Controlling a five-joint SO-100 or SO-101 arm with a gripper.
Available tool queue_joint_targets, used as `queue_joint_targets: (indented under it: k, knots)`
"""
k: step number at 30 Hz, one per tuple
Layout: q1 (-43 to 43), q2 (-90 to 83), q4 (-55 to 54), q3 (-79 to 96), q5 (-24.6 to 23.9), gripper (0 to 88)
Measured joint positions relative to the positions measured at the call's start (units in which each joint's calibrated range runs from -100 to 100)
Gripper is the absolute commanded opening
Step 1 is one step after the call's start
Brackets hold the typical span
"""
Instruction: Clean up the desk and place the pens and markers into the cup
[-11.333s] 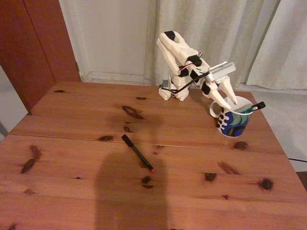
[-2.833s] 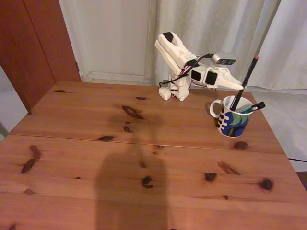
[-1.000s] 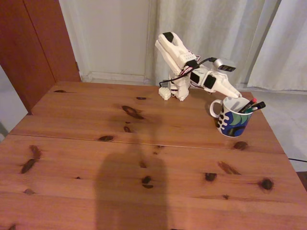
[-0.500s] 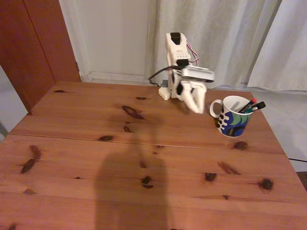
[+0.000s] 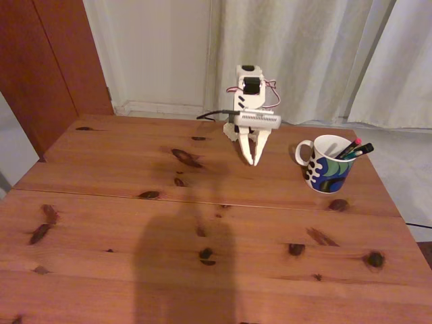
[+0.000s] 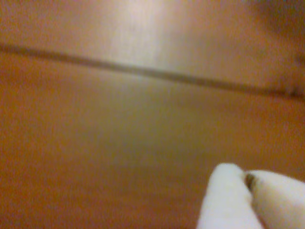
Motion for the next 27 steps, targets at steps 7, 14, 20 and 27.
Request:
queue_joint_targets:
  k: [7,14,20,27]
  knots:
    - [-0.07,-3.22,6.97,2.04,0.05,0.8]
    - [-1.76,-3.39,22.56,2.04,5.96,0.9]
    - [-1.54,-4.15,25.96,2.04,9.77,1.3]
    - [-1.83,-4.32,25.96,2.04,10.06,1.3]
